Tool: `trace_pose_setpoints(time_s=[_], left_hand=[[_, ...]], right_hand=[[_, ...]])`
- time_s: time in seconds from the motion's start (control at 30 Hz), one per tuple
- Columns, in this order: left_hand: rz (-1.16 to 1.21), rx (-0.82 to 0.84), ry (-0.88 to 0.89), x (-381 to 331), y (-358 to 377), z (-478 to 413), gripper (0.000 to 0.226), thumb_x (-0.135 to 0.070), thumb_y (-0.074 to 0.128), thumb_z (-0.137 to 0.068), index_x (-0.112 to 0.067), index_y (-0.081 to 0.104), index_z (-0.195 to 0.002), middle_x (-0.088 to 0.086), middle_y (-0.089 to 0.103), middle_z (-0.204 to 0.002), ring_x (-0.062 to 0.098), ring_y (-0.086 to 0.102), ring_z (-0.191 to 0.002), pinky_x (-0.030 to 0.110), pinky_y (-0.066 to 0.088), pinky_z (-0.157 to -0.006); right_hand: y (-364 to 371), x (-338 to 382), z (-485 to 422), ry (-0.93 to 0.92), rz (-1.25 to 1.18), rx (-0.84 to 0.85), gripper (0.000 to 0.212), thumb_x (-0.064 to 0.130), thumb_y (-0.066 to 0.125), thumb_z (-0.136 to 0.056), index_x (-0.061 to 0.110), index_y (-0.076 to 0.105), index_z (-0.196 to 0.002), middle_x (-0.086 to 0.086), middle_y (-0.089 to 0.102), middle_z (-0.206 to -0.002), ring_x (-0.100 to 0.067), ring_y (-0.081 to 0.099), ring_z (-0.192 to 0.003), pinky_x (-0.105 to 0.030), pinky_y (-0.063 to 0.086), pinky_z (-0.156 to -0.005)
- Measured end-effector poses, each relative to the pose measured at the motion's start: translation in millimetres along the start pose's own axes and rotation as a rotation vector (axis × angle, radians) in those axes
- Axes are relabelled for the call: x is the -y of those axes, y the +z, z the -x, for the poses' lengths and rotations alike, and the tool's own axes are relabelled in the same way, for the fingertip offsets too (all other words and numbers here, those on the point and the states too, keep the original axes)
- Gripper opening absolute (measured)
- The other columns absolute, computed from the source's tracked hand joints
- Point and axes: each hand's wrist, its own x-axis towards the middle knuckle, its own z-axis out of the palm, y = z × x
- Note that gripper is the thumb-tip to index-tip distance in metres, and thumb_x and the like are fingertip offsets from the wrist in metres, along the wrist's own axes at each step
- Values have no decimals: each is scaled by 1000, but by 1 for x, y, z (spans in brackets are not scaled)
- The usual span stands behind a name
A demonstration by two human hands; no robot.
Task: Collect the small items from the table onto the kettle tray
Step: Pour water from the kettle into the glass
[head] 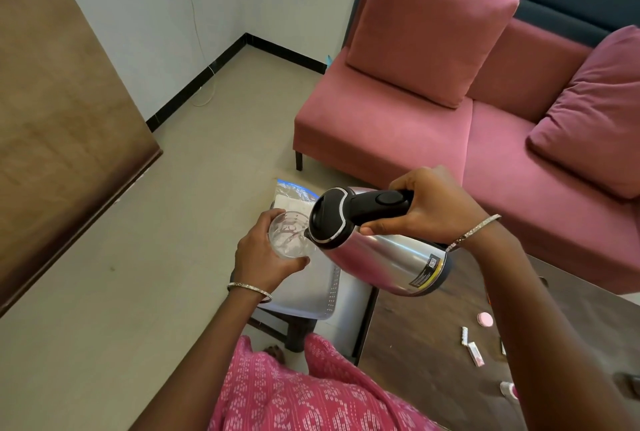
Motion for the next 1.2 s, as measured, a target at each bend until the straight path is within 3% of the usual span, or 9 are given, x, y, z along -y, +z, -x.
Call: trace_pose_setpoints(time_s=[0.47, 1.2], left_hand=[[-8, 27, -17, 2, -1, -4, 91, -40, 92, -44, -32, 48, -123, -8, 65, -113, 19, 64, -95, 37, 58, -80], [-16, 39, -38, 4, -3, -5, 91, -39, 92, -43, -29, 49, -123, -8, 66, -114, 20, 65, -96, 40, 58, -80]], right_hand=[[0, 1, -6, -17, 61, 3, 61, 70, 78, -55, 12, 58, -54, -1, 37, -44, -14, 27, -47, -29, 27, -46], [5, 2, -6, -15, 74, 23, 63, 71, 78, -53, 19, 44, -45, 1, 31, -41, -16, 26, -47, -24, 21, -42]])
